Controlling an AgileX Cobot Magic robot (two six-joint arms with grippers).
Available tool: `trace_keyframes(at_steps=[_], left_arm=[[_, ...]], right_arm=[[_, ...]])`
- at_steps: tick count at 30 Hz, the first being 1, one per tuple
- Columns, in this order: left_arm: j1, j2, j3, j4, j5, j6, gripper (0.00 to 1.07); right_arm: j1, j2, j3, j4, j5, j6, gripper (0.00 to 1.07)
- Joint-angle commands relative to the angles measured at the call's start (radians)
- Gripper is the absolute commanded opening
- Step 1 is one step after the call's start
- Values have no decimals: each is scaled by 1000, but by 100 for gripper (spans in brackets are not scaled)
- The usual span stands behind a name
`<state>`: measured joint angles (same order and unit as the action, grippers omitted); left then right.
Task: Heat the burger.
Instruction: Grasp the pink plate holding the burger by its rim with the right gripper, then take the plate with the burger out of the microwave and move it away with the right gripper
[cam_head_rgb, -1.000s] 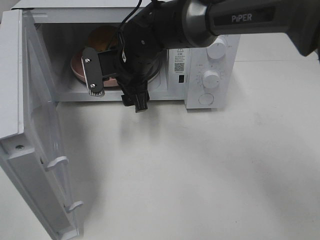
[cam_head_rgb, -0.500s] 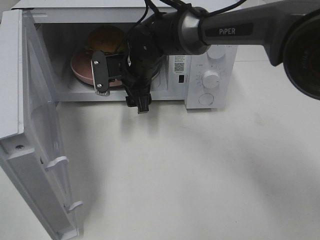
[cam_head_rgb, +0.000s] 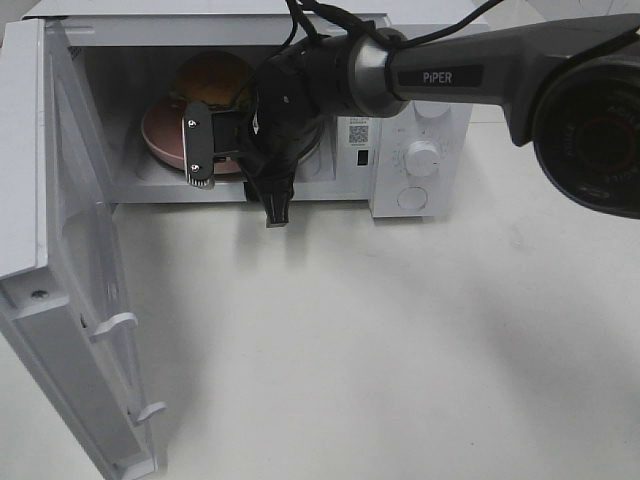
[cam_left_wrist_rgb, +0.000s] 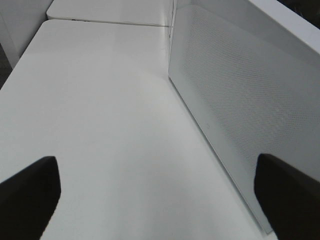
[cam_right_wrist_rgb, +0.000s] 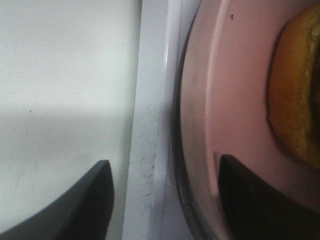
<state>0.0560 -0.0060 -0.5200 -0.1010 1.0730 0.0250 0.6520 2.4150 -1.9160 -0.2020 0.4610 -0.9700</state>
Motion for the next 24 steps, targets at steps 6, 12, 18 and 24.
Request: trace_keyframes(at_steps=[6,12,18,24], left_arm=[[3,-17,1,0,0,-1,98],[3,-17,1,0,0,-1,98],[3,-17,1,0,0,-1,98],[3,-17,1,0,0,-1,98]], right_arm=[[0,6,-12,-2,60,-1,3],[13,6,-12,7,92,-23,0],[28,-16,-12,54,147,-119,0],[28,-82,68,53,121,-157,0]])
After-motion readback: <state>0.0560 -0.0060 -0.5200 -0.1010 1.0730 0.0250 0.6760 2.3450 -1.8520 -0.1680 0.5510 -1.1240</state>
